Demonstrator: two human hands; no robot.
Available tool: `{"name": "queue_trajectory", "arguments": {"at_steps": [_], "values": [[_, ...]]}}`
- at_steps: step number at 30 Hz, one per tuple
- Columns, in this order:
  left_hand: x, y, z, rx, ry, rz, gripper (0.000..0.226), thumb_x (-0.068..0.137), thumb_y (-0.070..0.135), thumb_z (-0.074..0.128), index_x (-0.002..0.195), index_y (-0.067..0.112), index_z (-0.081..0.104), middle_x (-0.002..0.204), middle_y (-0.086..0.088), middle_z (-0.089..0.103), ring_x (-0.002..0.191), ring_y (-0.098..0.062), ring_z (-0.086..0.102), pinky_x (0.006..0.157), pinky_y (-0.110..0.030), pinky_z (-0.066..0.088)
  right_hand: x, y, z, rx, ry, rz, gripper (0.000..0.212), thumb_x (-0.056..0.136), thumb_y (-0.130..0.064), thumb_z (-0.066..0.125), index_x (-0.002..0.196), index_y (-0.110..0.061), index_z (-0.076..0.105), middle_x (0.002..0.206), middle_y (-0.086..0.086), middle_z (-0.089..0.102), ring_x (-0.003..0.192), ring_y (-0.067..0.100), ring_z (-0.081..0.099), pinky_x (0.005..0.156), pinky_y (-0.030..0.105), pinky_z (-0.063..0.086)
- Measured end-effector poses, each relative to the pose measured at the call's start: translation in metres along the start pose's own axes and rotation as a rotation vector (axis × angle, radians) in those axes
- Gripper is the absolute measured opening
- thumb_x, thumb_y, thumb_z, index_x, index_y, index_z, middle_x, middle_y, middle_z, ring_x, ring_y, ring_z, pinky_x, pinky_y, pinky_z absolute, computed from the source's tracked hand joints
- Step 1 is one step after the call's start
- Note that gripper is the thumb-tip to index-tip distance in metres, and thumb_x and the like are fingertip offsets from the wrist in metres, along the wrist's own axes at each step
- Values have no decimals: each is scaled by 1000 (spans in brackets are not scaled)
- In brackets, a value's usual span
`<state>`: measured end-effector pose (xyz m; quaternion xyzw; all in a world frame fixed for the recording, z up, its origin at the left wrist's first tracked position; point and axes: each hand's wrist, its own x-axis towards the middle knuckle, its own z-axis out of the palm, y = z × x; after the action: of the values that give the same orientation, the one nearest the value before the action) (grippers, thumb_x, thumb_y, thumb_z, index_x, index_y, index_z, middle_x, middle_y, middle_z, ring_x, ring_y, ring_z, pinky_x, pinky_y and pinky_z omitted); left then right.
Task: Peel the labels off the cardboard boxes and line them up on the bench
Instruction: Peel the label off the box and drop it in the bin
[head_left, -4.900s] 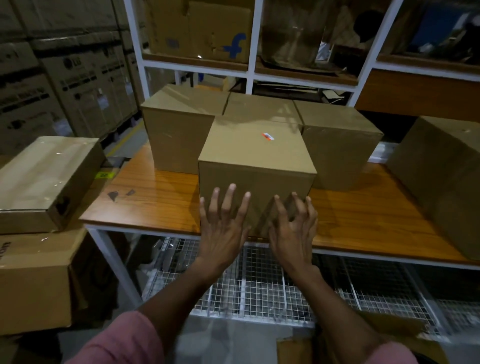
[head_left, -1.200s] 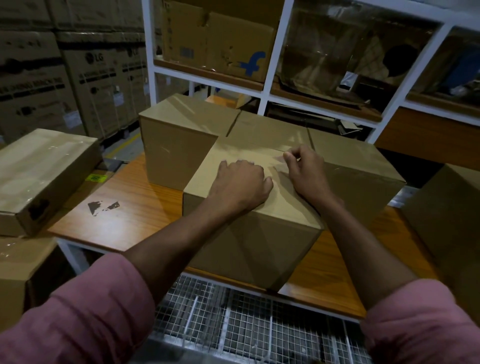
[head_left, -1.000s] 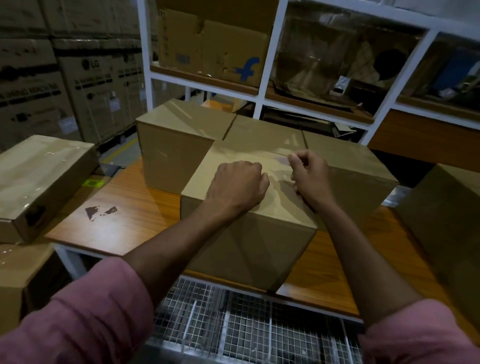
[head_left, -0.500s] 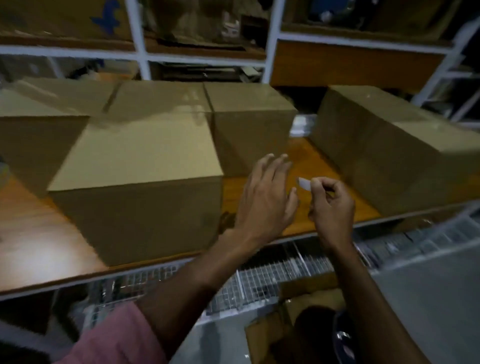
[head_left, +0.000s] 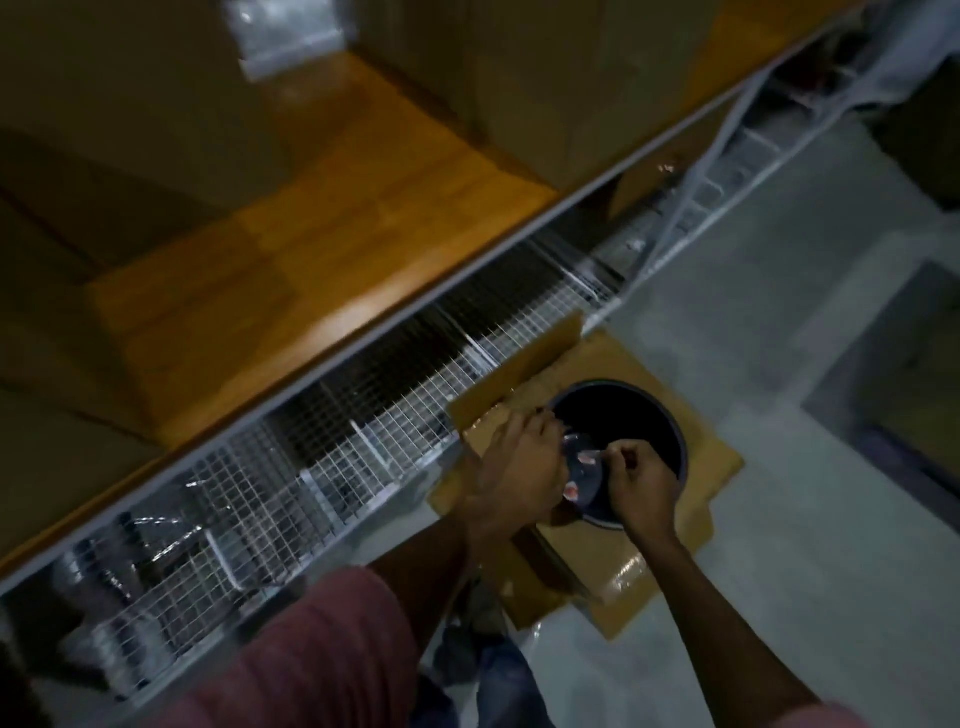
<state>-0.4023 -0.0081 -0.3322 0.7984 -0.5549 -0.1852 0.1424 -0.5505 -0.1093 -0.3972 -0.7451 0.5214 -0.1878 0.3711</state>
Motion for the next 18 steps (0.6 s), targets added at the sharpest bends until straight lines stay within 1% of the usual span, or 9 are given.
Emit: {"name": "queue_trajectory", "arguments": {"at_steps": [2,5,8,10,12,13,15,18], "values": [[13,6,19,40,-72,-5,52,95,30,55,144,13,46,148,-8,48,140,-28,34,113,-42,30,10,23,-1,-24,-4,35,15,102,-15,58,99,-4,68,97,15,72,94,31,68,82,41,53],[30,12,46,79,-156,4,51,94,31,55,140,12,46,143,-10,52,136,-30,38,110,-43,37,22,42,0,-42,-7,59,18,103,-10,56,105,1,71,103,17,74,95,26,67,84,34,49],[44,14,65,98,-208,-3,51,93,30,56,139,10,47,141,-11,52,135,-29,37,108,-43,40,32,55,7,-67,-48,93,17,100,-8,58,108,-2,72,105,17,74,100,30,68,87,31,47],[50,13,73,93,-224,-6,49,93,30,56,137,10,48,140,-11,53,136,-29,37,108,-43,40,38,63,12,-68,-54,128,16,96,-9,60,105,-6,72,103,15,74,100,29,67,89,31,49],[53,9,80,104,-227,-3,49,93,32,56,136,11,49,139,-11,54,135,-29,38,108,-44,41,44,71,18,-90,-35,136,15,92,-17,57,97,-14,71,97,12,72,98,30,68,84,36,55],[54,7,84,117,-231,-4,48,93,33,56,136,11,49,138,-11,55,134,-29,39,108,-45,41,45,76,20,-102,-26,150,14,92,-18,56,94,-15,70,96,12,72,96,29,68,81,35,55],[55,2,89,128,-247,-12,49,94,35,55,137,11,48,138,-11,55,133,-29,41,108,-46,41,48,77,21,-81,-22,184,12,94,-10,58,94,-10,70,97,13,73,92,26,68,81,32,52],[55,-2,93,118,-253,-31,51,94,37,58,137,11,48,138,-10,55,134,-29,40,107,-45,42,54,77,22,-56,-52,233,14,95,-3,59,100,-3,72,99,14,75,93,26,67,92,41,54]]}}
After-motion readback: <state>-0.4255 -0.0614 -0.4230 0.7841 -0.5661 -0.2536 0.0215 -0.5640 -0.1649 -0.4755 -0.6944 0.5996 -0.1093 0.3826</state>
